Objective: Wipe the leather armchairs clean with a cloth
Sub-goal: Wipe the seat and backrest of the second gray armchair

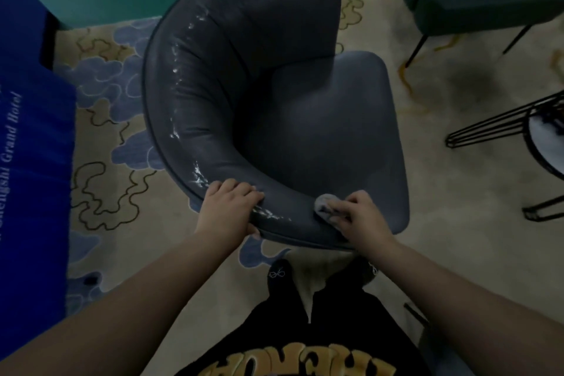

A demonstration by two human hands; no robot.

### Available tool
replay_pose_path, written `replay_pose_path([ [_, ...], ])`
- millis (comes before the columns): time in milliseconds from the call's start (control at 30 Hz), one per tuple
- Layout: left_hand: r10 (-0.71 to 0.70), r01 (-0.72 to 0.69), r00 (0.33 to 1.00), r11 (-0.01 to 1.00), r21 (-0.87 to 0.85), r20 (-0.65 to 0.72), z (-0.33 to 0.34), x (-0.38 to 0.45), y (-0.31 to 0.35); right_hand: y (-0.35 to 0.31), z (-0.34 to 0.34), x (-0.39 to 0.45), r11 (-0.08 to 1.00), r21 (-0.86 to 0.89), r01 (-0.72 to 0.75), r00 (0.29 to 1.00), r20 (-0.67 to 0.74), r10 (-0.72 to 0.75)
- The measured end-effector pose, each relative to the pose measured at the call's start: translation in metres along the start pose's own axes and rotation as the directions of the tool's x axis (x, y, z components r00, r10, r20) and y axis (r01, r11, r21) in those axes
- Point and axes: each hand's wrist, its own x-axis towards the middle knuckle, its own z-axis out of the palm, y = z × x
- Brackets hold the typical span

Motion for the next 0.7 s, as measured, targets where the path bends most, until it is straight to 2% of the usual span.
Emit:
replay_pose_path([
  [67, -0.006, 0.006, 1.0, 1.0, 0.001, 0.0, 0.0, 0.0, 0.0, -0.019, 0.009, -0.011, 0.983, 0.038, 0.179, 0.983, 0.037, -0.18],
  [100, -0.011, 0.011, 1.0, 1.0, -0.002, -0.003, 0.001, -0.001, 0.0, -0.025, 0.013, -0.016, 0.974, 0.043, 0.222, 0.974, 0.044, -0.224],
  [167, -0.017, 0.017, 1.0, 1.0, -0.01, -0.003, 0.002, -0.002, 0.0, -0.026, 0.017, -0.016, 0.982, 0.039, 0.184, 0.983, 0.008, -0.185],
  [300, -0.021, 0.021, 1.0, 0.999, -0.03, 0.0, 0.003, -0.001, 0.0, -0.016, 0.016, -0.002, 0.996, 0.084, -0.029, 0.999, -0.036, 0.032],
  [367, -0.025, 0.024, 1.0, 0.999, -0.032, -0.006, 0.003, -0.002, -0.001, -0.028, 0.018, -0.002, 0.985, 0.174, 0.021, 1.0, -0.014, -0.019],
  [467, -0.035, 0.034, 0.999, 0.999, -0.039, -0.021, 0.005, -0.004, -0.001, -0.043, 0.03, -0.011, 0.964, 0.128, 0.235, 0.969, 0.043, -0.242],
  [500, -0.033, 0.032, 0.999, 0.998, -0.045, -0.023, 0.006, -0.004, -0.002, -0.041, 0.03, -0.01, 0.965, 0.125, 0.23, 0.972, 0.012, -0.233],
  [600, -0.025, 0.023, 0.999, 0.997, -0.069, -0.027, 0.007, -0.003, -0.003, -0.032, 0.02, 0.003, 0.978, 0.206, 0.037, 0.999, -0.025, -0.032],
  [633, -0.025, 0.023, 0.999, 0.997, -0.072, -0.026, 0.007, -0.003, -0.003, -0.034, 0.018, 0.007, 0.984, 0.176, 0.03, 1.0, 0.004, -0.031],
  [700, -0.021, 0.019, 0.999, 0.997, -0.073, -0.031, 0.007, -0.002, -0.003, -0.048, 0.019, 0.006, 0.982, 0.143, 0.126, 0.991, 0.024, -0.131],
])
